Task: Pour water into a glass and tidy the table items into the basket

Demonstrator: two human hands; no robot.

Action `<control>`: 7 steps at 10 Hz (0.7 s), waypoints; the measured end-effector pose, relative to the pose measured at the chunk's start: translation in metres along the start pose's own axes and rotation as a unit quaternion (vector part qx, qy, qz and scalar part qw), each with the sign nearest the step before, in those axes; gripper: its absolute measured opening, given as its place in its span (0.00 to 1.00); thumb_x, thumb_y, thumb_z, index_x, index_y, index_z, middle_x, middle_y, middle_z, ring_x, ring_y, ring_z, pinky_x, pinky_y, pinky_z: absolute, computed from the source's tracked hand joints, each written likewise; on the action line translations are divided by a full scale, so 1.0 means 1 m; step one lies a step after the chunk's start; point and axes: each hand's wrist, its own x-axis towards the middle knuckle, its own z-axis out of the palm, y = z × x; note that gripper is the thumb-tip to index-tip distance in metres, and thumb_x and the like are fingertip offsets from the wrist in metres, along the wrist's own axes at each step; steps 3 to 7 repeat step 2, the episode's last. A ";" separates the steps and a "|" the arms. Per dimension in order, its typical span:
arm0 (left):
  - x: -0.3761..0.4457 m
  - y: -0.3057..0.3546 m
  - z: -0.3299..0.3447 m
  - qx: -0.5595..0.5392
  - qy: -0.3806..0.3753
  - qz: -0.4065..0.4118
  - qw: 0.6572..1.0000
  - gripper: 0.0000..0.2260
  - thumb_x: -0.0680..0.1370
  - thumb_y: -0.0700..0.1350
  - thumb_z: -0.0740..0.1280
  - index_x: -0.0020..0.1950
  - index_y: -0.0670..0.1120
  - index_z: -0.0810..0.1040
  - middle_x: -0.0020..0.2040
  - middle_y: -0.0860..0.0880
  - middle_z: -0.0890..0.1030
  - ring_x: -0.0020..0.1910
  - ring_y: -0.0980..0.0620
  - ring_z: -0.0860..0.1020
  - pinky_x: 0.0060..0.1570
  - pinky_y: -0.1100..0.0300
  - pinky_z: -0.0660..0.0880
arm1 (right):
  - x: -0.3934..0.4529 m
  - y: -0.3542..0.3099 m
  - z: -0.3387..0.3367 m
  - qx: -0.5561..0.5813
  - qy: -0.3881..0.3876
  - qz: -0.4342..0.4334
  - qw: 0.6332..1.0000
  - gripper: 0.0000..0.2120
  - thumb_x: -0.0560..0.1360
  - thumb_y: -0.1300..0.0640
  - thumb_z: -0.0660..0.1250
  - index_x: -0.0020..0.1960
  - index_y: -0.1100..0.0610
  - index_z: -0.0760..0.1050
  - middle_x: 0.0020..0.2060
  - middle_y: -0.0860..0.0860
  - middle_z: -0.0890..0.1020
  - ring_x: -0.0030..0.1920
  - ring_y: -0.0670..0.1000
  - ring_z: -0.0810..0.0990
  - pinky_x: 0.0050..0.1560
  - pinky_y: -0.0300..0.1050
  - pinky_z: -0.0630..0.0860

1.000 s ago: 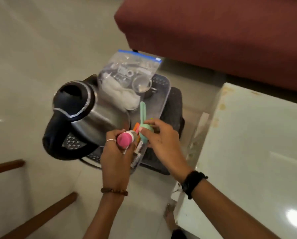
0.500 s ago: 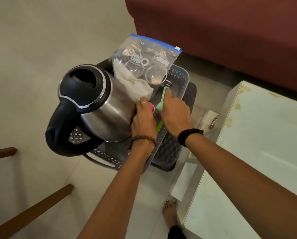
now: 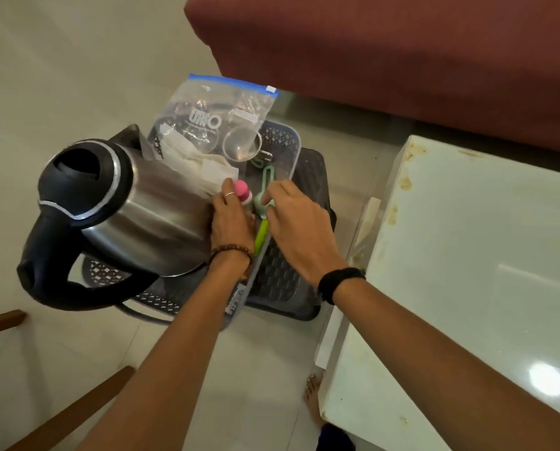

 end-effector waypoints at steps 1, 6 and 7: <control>-0.030 0.015 -0.004 0.001 0.096 0.034 0.995 0.25 0.74 0.37 0.63 0.70 0.41 0.61 0.64 0.37 0.66 0.60 0.37 0.69 0.60 0.46 0.68 | -0.033 0.019 -0.021 0.043 0.026 0.020 0.999 0.06 0.77 0.62 0.58 0.49 0.59 0.73 0.50 0.54 0.78 0.39 0.55 0.78 0.38 0.50 0.75; -0.096 0.041 0.004 0.007 0.158 0.153 0.975 0.19 0.74 0.37 0.64 0.65 0.40 0.69 0.62 0.36 0.70 0.60 0.38 0.70 0.61 0.47 0.69 | -0.086 0.045 -0.041 0.060 0.045 0.068 0.995 0.05 0.77 0.62 0.59 0.48 0.58 0.74 0.46 0.53 0.79 0.36 0.52 0.77 0.34 0.44 0.74; -0.096 0.041 0.004 0.007 0.158 0.153 0.975 0.19 0.74 0.37 0.64 0.65 0.40 0.69 0.62 0.36 0.70 0.60 0.38 0.70 0.61 0.47 0.69 | -0.086 0.045 -0.041 0.060 0.045 0.068 0.995 0.05 0.77 0.62 0.59 0.48 0.58 0.74 0.46 0.53 0.79 0.36 0.52 0.77 0.34 0.44 0.74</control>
